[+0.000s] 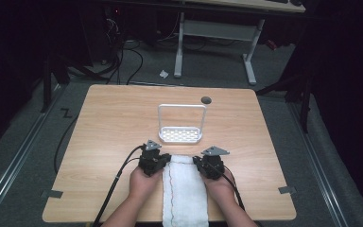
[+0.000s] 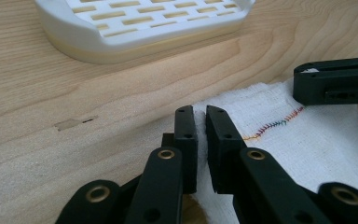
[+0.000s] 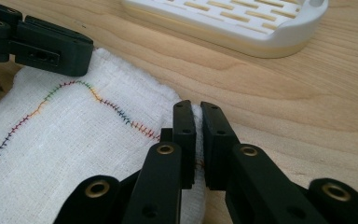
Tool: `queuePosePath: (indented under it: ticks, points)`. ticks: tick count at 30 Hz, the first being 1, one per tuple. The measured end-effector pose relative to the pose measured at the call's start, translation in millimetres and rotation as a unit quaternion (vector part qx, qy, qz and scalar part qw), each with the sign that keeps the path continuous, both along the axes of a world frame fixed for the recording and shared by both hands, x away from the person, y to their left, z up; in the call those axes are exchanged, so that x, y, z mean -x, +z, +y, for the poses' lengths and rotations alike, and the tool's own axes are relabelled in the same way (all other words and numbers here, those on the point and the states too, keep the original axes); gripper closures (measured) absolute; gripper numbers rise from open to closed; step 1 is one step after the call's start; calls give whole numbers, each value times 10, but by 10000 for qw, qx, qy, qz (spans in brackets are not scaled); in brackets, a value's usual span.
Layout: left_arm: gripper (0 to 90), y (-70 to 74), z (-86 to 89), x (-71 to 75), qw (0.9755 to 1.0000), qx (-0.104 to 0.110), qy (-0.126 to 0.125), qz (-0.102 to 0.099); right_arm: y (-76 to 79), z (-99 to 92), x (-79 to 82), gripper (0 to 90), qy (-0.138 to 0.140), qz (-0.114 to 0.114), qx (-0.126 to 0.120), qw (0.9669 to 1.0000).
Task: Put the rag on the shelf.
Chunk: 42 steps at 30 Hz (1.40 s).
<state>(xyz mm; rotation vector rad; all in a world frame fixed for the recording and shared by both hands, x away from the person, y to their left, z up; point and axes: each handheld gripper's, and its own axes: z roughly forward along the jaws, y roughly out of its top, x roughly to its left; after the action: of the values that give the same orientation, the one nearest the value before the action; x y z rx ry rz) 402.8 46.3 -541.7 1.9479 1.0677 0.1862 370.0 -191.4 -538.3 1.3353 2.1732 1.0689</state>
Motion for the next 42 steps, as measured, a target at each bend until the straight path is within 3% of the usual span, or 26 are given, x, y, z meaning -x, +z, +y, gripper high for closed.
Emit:
queuePosePath:
  ticks: [5, 9, 13, 16, 19, 25, 32, 36, 42]
  points:
    - [836, -1, 36, 6, 9999, 110, 3, 39, 2, -19, -7, 860, 74, 13, -89, 9999]
    - [838, 26, 61, 59, 9994, 234, 41, -236, 18, -20, 26, 860, 76, -207, -145, 9997]
    - [835, 74, 65, 162, 9971, 337, 223, -643, 83, -6, 78, 860, 37, -492, -212, 9986]
    - [837, 150, 28, 244, 9940, 346, 417, -947, 150, 12, 124, 860, -17, -768, -201, 9968]
    - [837, 253, 23, 297, 9908, 455, 592, -1125, 221, 21, 154, 859, -56, -996, -276, 9946]
    - [839, 418, -5, 314, 9849, 634, 813, -1390, 403, 39, 186, 860, -98, -1340, -218, 9907]
    - [840, 695, -1, 302, 9780, 737, 919, -1724, 645, 45, 157, 859, -169, -1684, -339, 9850]
    - [841, 876, 25, 316, 9735, 818, 935, -1921, 810, 52, 144, 859, -175, -1892, -444, 9808]
    - [842, 1140, 50, 364, 9644, 904, 980, -2286, 1121, 69, 176, 859, -138, -2294, -554, 9717]
